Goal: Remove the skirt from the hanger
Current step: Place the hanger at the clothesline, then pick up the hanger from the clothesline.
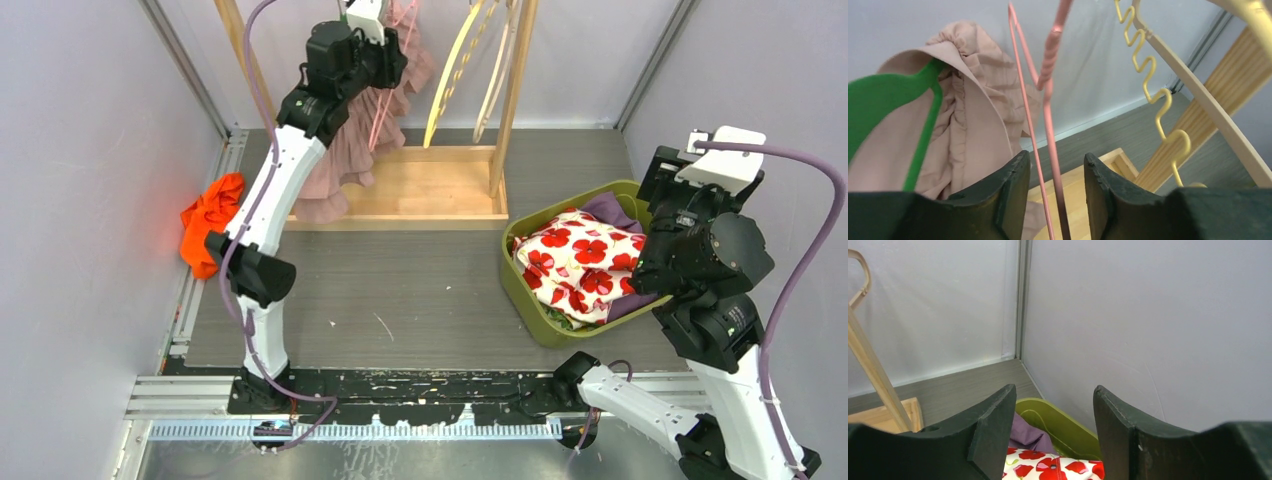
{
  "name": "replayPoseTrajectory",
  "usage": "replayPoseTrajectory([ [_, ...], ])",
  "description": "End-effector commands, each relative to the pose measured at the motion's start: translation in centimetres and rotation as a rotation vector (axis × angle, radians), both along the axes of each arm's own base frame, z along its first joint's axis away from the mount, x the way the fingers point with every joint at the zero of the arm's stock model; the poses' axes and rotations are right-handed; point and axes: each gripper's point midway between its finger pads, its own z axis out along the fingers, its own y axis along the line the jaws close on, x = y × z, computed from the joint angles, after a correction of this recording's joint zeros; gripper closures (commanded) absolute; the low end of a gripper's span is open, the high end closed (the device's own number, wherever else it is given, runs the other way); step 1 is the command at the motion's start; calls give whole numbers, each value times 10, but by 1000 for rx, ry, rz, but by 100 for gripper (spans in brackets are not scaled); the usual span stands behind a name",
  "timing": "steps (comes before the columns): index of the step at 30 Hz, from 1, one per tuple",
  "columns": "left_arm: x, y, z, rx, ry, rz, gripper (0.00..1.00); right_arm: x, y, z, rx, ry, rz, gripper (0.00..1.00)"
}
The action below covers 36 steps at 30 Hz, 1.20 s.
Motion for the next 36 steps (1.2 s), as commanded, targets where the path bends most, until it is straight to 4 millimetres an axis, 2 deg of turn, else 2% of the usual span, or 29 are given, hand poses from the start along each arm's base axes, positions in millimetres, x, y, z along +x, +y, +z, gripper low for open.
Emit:
replayPoseTrajectory([
  [1,-62,25,84,-4,-166,-12,53,6,7,2,6,-19,28,37],
  [5,-98,44,107,19,-214,3,48,11,12,-1,-3,-14,44,36],
  [10,-132,64,122,40,-241,19,38,19,19,-6,5,-9,69,36],
  [12,-141,72,124,45,-247,36,32,20,22,-8,11,-5,78,36],
  [16,-143,92,118,78,-231,122,16,21,24,-8,29,-7,95,36],
  [19,-139,98,113,85,-207,153,9,20,25,-6,38,-14,106,35],
  [24,-108,110,102,39,-132,203,6,23,30,-4,41,-7,126,35],
  [30,-82,112,118,13,-175,243,5,24,30,-1,48,-13,131,35],
  [36,-54,103,115,-13,-202,257,4,23,29,1,44,-18,127,36],
])
